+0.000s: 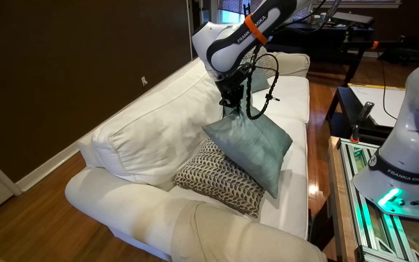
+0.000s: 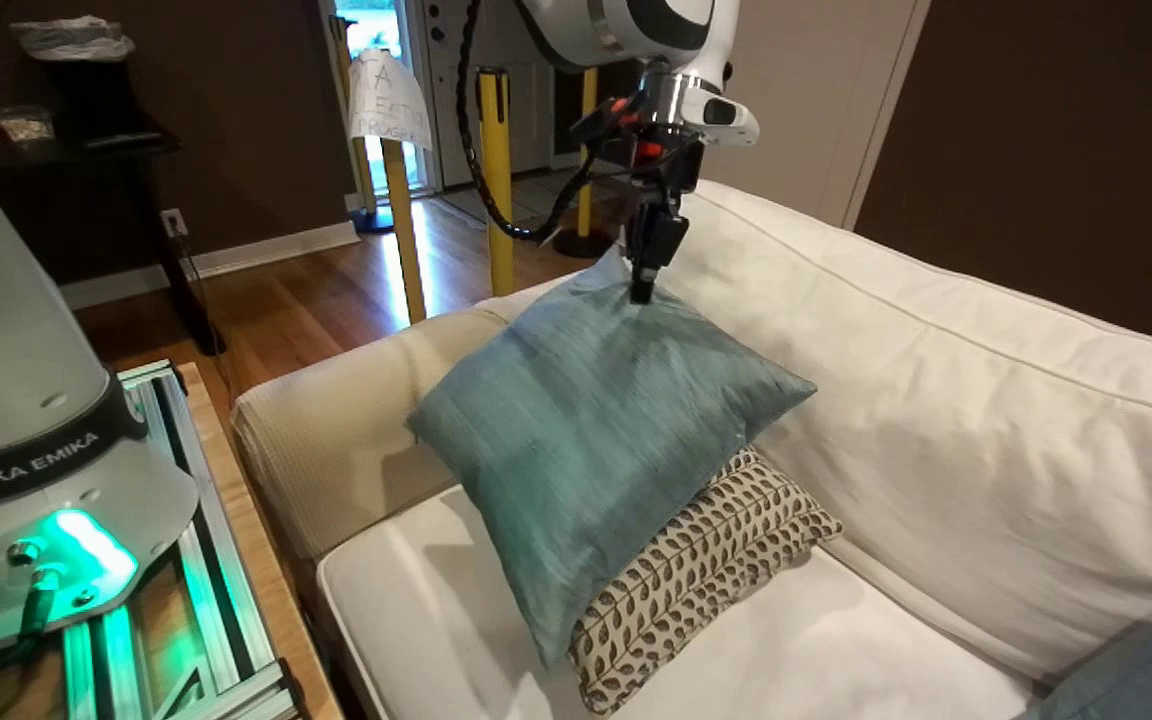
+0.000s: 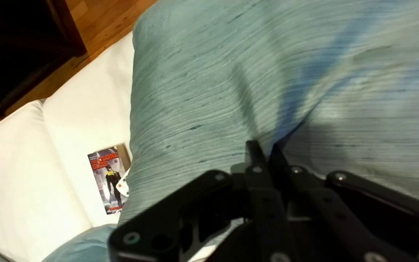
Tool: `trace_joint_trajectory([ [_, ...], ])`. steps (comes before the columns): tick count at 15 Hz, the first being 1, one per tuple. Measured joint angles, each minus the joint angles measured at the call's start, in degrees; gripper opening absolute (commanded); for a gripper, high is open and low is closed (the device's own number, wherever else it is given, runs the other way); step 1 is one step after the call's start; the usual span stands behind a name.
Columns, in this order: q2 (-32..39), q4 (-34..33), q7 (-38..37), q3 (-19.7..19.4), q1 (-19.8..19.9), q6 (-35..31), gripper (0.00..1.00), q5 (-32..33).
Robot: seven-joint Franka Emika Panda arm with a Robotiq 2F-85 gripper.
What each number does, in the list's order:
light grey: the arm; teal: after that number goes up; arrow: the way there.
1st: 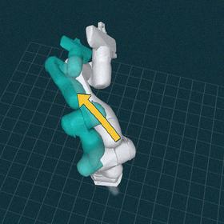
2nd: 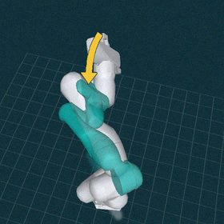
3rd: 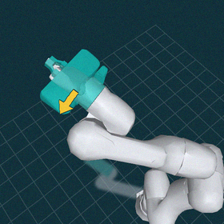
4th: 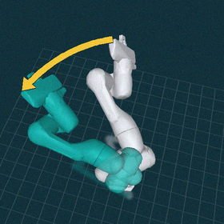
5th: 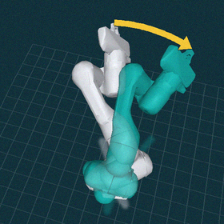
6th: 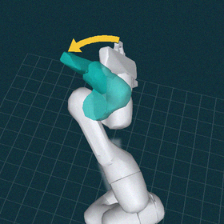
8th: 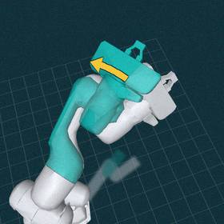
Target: Pick up the beige and black pillow on the far left and lay it on the couch, pick up the blue pillow and stack it on the lying beige and black pillow
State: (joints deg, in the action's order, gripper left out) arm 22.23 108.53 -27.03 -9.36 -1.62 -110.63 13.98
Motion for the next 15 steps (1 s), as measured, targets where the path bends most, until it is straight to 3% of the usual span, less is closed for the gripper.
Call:
trace_joint_trajectory([
  [6, 6.1, -4.1, -1.8, 0.0, 0.0, -6.3, 0.02, 0.0],
  [13, 12.1, -11.1, -1.9, -0.1, -0.2, -7.4, 0.02, 0.0],
  [14, 12.8, -12.0, -1.9, -0.1, -0.2, -7.4, 0.2, 0.0],
  [15, 13.4, -12.7, -1.9, -0.1, -0.2, -7.4, 0.32, 0.0],
])
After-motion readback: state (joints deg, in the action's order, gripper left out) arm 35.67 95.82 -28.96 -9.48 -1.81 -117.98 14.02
